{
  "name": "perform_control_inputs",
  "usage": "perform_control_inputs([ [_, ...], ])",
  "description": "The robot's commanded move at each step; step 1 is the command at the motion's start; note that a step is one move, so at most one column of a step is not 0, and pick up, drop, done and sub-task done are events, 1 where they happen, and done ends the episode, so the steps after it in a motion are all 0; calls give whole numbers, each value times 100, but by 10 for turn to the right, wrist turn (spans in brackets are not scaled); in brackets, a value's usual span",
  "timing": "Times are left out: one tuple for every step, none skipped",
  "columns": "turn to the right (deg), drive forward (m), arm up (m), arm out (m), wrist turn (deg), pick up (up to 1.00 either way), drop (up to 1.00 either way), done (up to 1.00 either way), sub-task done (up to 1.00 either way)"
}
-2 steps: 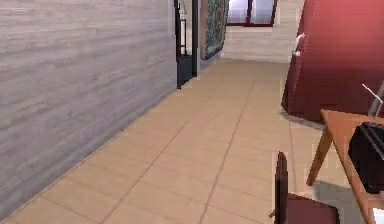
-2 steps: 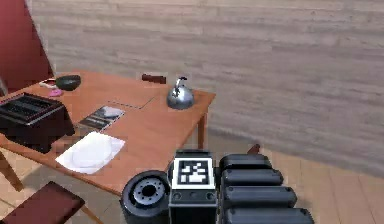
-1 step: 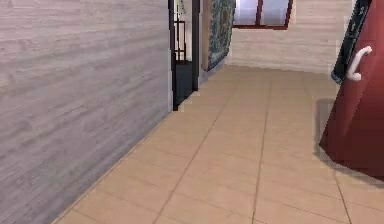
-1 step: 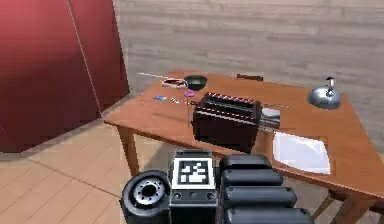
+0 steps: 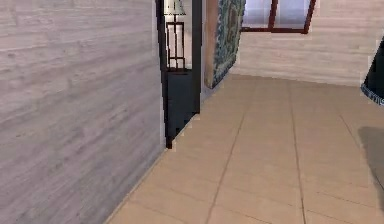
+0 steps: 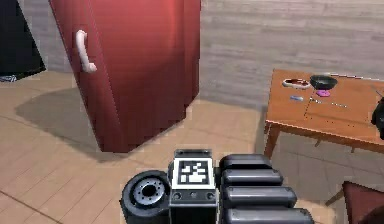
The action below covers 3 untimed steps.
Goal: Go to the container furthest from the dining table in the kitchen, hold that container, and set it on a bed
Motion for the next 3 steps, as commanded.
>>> perform_control_inputs([
  [30,0,0,0,0,0,0,0,0],
  [0,100,0,0,0,0,0,0,0],
  [0,70,0,0,0,0,0,0,0],
])
